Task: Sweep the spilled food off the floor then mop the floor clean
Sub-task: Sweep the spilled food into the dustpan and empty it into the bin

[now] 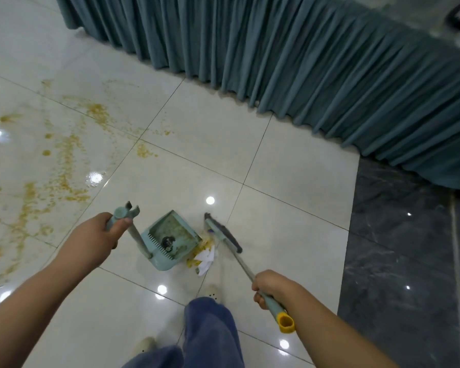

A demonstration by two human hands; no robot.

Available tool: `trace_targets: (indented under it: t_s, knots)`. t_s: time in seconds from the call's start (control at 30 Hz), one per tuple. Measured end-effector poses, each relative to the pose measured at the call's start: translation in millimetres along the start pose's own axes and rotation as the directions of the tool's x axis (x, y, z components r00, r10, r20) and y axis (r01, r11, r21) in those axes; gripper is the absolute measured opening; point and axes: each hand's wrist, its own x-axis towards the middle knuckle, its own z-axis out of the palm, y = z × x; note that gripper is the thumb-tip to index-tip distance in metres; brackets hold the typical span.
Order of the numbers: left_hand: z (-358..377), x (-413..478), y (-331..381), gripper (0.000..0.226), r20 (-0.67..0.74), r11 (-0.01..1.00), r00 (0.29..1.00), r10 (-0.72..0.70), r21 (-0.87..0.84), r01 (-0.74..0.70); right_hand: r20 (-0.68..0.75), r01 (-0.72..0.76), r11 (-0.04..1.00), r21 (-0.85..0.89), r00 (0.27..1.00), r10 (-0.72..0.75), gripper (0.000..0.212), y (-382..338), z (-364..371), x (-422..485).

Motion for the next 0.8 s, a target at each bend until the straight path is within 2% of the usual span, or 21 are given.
trace_targets:
  t_s: [0.13,0.23,0.37,0.53,0.63,0.8]
  knots:
    - [-14.4,-22.6,-48.7,0.04,0.027,1.0,1.0,0.005,0.008,-0.006,0.004,0.036,0.999,-0.013,0.999,-0.036,0.019,22.9,39.6,-16.5]
    - [-25.6,-41.3,-89.7,0.04,0.041,1.0,0.999,0.024,0.018,-0.025,0.008,0.044,0.997,0.061,0.999,-0.044,0.012,34.3,59.5,-32.9]
    - [-38.0,-68.4,-146.4,0.043,0.06,0.997,0.997,0.044,0.058,-0.048,-0.069,0.1,0.994,0.032,0.993,-0.098,0.017,49.8,87.0,-43.2]
    - [-41.6,-94.6,-199.0,0.042,0.128,0.992,0.99,0.061,0.102,-0.074,-0.133,0.145,0.989,0.009,0.981,-0.143,0.009,46.1,126.3,-34.3]
    - [-38.3,-101.6,-218.1,0.04,0.159,0.99,0.986,0.059,0.114,-0.078,-0.105,0.124,0.991,0.056,0.987,-0.118,0.015,41.3,154.8,-27.1]
    - [-24.4,-108.0,-226.0,0.038,0.165,0.995,0.986,0.029,0.091,-0.045,0.02,0.042,0.978,0.205,0.999,-0.047,0.009,48.7,188.8,-30.9]
